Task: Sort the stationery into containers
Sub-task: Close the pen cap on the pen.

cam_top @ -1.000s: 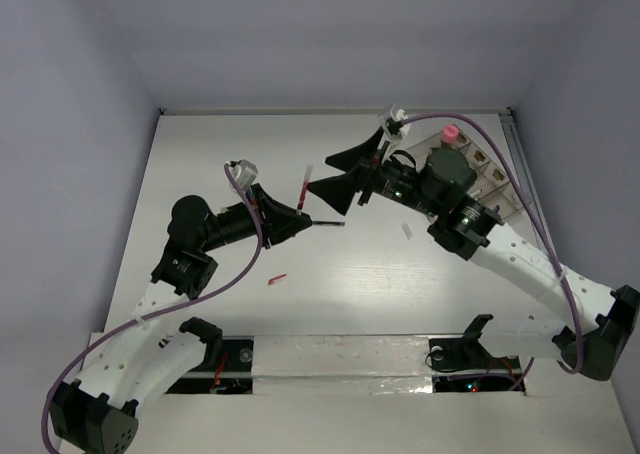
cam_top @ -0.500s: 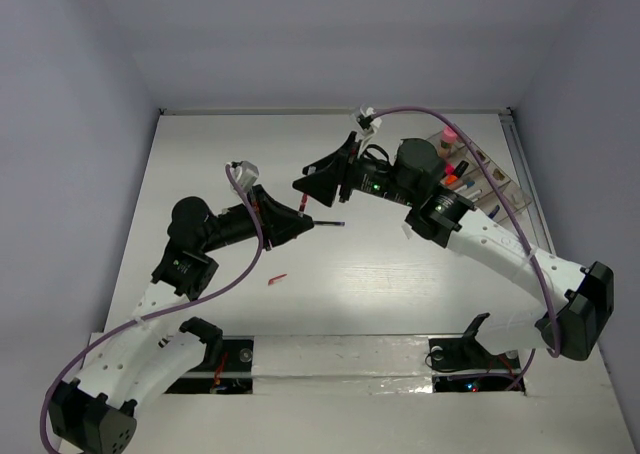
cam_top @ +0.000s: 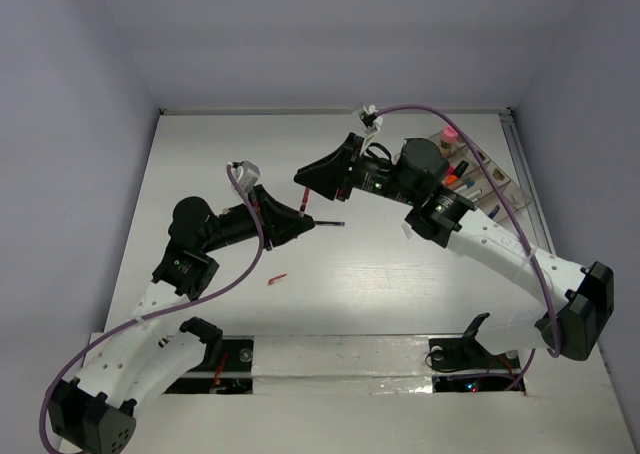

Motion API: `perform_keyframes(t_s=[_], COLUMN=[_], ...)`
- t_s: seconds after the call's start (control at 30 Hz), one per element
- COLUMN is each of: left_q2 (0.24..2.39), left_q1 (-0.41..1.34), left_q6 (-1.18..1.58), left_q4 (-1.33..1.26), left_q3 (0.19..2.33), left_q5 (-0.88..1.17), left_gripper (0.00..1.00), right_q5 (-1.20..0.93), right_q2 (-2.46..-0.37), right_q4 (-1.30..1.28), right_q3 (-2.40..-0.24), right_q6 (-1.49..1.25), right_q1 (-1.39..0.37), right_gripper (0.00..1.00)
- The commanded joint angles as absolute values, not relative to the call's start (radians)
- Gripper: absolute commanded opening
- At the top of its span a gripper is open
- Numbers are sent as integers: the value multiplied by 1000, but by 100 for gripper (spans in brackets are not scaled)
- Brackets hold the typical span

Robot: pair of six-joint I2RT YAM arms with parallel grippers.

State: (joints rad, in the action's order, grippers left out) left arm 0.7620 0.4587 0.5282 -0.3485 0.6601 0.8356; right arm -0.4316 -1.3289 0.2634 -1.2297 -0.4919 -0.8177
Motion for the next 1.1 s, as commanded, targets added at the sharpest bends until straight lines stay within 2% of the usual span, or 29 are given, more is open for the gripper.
perform_keyframes(t_s=[0.0, 0.07, 0.13, 0.27, 0.37, 0.6, 0.8, 1.07], left_q2=[756, 756, 756, 765, 778, 850, 945, 963], left_q1=[463, 463, 472, 472, 472, 472, 482, 506], left_q6=[528, 528, 529, 542, 485, 463, 546, 476], left_q4=[-411, -414, -417, -446, -379, -380, -475, -405], left_q3=[666, 669, 672, 702, 842, 1021, 1054, 1123], left_q5=[842, 841, 835, 825, 787, 759, 798, 741], left_gripper=[0, 0, 0, 0, 0, 0, 0, 0], right_q5=[-449, -451, -454, -501, -511, -505, -474, -457], right_q2=[-1304, -1302, -1302, -1310, -1299, -1293, -1301, -1319], right_q4=[339, 353, 360, 420, 451, 460, 457, 424], right_q3=[-1238, -1224, -1215, -1175, -1120, -1028, -997, -1003], right_q6=[-499, -505, -518, -557, -584, -609, -604, -589], right_q1=[-813, -813, -813, -813, -813, -825, -859, -881], right_gripper=[21, 6, 0, 0, 0, 0, 0, 0])
